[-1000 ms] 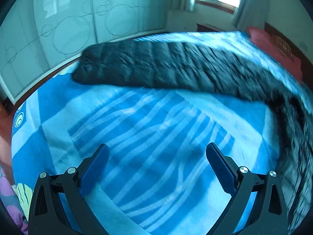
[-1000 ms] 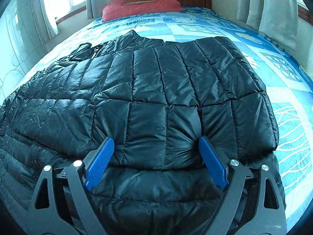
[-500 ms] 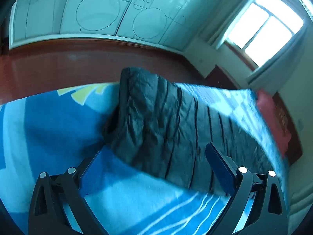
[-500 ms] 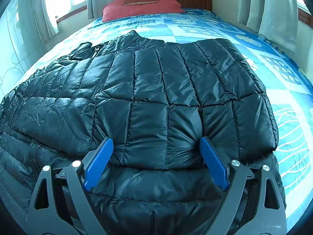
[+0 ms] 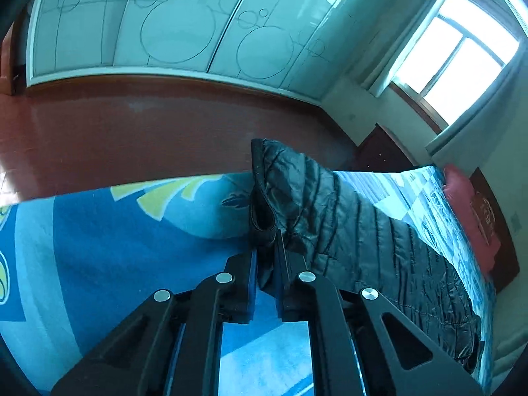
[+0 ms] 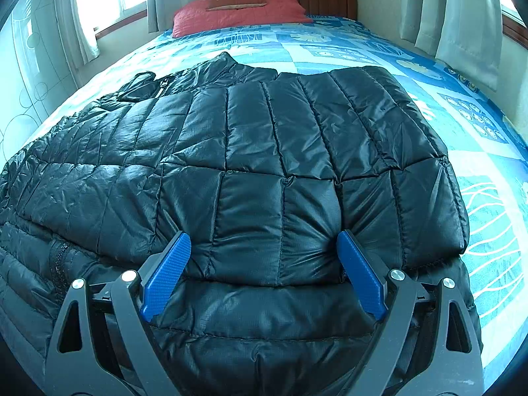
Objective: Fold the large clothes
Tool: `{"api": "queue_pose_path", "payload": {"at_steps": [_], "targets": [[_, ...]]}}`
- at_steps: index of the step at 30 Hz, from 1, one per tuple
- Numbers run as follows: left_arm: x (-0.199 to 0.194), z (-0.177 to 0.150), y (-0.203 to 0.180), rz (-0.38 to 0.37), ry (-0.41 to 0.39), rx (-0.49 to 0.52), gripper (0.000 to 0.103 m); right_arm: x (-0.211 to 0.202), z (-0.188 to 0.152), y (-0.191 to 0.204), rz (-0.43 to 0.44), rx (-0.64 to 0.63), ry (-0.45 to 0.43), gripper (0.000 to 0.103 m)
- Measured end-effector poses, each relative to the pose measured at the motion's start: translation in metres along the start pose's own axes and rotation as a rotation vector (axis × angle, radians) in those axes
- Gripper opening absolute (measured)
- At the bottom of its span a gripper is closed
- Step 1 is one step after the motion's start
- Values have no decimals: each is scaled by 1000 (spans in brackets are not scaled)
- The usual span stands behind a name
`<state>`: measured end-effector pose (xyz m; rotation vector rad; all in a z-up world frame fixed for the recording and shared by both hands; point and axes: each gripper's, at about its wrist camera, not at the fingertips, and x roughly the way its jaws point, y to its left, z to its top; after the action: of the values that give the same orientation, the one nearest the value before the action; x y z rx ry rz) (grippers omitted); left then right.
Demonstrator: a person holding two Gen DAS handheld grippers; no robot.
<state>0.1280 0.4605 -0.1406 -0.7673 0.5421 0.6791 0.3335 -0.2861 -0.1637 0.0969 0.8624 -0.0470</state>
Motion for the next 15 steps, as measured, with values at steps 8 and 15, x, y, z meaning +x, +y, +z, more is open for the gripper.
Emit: {"api": "queue_pose_path", "payload": {"at_steps": [8,15], "targets": [[-37,-22,-95,-139,-48,190,6,0,0,0,2,1,0,90],[-61,-93,-231,-339,17,435,6,-1,1,0,8,5,-2,90]]}}
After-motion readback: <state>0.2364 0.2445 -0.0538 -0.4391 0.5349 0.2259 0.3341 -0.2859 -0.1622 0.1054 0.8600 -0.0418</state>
